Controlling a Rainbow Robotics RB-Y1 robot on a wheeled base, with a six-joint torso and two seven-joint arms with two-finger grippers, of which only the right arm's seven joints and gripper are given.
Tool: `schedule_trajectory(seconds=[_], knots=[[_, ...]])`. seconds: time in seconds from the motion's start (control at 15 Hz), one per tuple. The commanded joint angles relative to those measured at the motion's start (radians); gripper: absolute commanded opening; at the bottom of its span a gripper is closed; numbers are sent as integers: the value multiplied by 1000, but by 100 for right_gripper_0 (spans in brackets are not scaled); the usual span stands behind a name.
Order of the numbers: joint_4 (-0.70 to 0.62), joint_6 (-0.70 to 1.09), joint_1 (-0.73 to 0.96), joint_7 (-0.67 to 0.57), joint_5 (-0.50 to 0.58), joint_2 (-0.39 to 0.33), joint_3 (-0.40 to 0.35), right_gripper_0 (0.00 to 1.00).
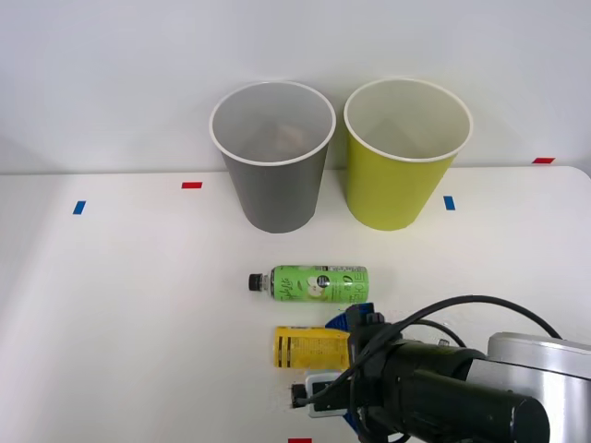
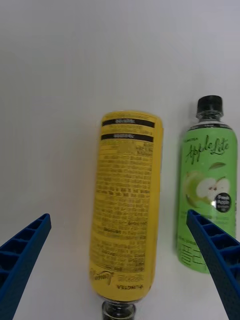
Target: Put cans in the gray bin, plastic bottles in the light green bin
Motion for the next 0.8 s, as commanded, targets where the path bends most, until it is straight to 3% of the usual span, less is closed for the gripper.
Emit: schedule_trajectory(seconds=[0.07,0.33,0.8], knots=[[34,10,0,-3,-9,43,0,94],[106,10,-13,5,-11,106,0,93],[113,10,-23,3,-23,127,-2,94]])
